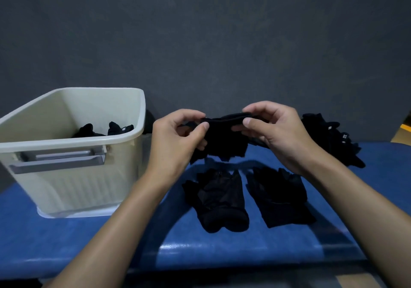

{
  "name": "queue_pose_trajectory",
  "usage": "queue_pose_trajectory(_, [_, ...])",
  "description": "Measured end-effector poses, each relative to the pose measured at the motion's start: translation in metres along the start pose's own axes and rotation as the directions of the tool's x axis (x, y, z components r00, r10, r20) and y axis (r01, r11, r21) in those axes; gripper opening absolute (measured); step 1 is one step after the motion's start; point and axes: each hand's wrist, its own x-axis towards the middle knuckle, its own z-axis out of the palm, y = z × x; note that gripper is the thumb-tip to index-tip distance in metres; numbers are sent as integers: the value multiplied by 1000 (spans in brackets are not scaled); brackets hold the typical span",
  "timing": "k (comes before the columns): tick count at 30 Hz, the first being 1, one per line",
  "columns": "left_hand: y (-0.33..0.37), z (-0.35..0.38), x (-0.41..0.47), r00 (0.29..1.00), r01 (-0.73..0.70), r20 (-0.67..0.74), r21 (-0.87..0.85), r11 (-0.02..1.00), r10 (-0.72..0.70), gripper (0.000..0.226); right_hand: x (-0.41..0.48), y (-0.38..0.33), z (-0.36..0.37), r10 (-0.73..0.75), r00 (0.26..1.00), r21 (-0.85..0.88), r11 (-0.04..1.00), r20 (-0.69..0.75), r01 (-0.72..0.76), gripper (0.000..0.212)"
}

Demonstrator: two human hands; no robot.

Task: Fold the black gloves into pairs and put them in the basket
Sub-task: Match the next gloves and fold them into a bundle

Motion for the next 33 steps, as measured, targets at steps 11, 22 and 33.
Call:
queue_pose_trajectory(11, [-27,-3,-18,974,-80,214,29,996,72,22,-20,25,-5,-9,999,-171,985,-41,2,11])
queue_pose_trajectory(22, [-29,-2,-25,959,-150,253,60,987,130,37,-34,28,-11,43,997,-159,986,-63,-53,8])
queue_pose_trajectory(33, [-25,-34,-53,951,-119,294,71,990,93,38,-69,31,5,48,996,-135,990,77,-37,15])
